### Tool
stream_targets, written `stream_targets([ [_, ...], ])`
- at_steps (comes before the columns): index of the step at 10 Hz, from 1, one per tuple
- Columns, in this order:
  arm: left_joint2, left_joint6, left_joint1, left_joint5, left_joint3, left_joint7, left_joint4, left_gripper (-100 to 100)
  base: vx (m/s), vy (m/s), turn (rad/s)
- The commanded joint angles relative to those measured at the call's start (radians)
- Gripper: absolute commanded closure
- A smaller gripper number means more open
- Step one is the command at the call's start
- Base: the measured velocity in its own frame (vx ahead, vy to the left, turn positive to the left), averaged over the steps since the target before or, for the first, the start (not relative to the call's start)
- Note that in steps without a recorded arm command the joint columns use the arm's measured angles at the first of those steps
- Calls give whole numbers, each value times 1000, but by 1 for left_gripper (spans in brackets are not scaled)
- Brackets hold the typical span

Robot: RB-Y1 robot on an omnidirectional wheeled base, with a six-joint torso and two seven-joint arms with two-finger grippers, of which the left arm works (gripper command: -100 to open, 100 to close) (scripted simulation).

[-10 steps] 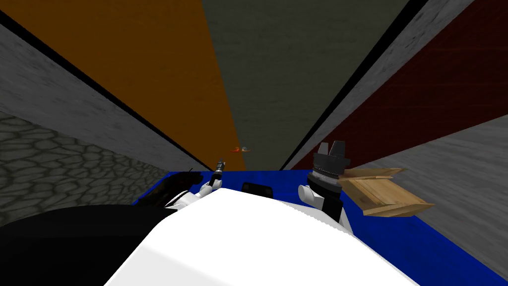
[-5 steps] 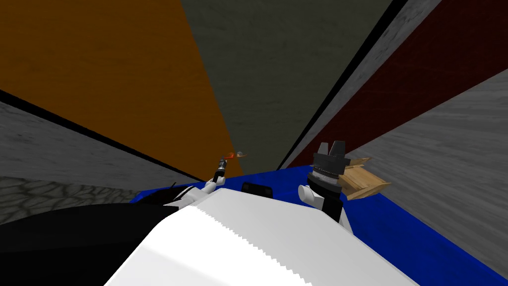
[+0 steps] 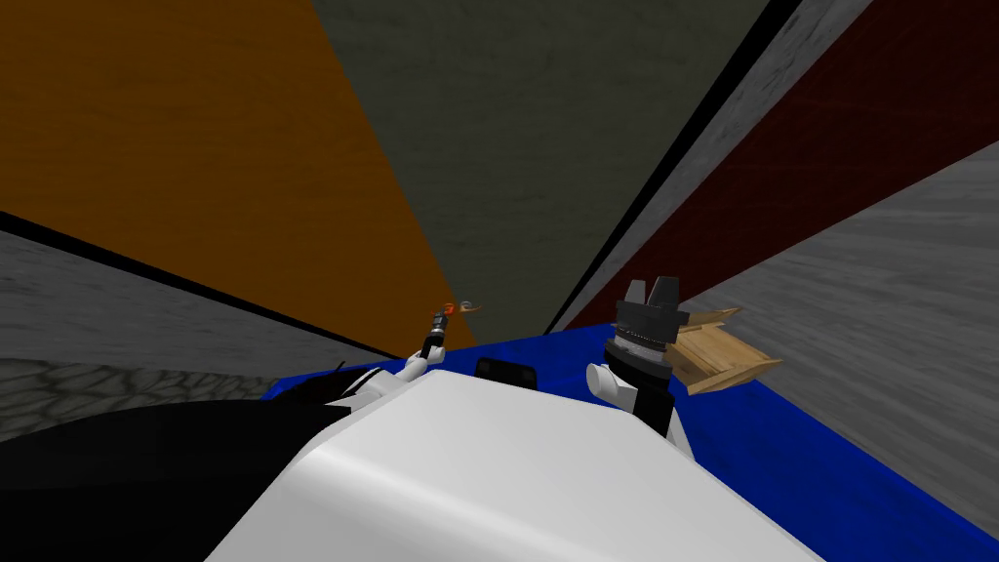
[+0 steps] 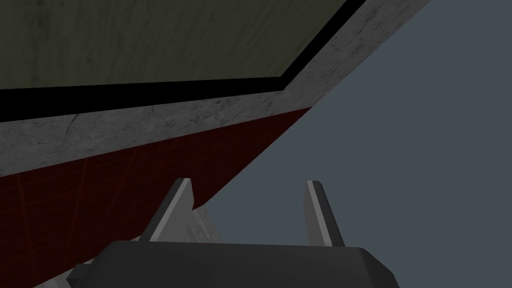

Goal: Pull the door open

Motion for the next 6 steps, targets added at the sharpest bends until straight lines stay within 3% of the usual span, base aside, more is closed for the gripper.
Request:
stream_targets([
  [1,1,-1,-2,0,1,0,-1,100,-16,6,-21],
  [4,1,-1,-2,0,1,0,-1,100,-2,2,-3],
  [5,27,0,29,11,16,4,18,100,-139,68,147],
  [6,27,0,29,11,16,4,18,100,-190,57,63],
])
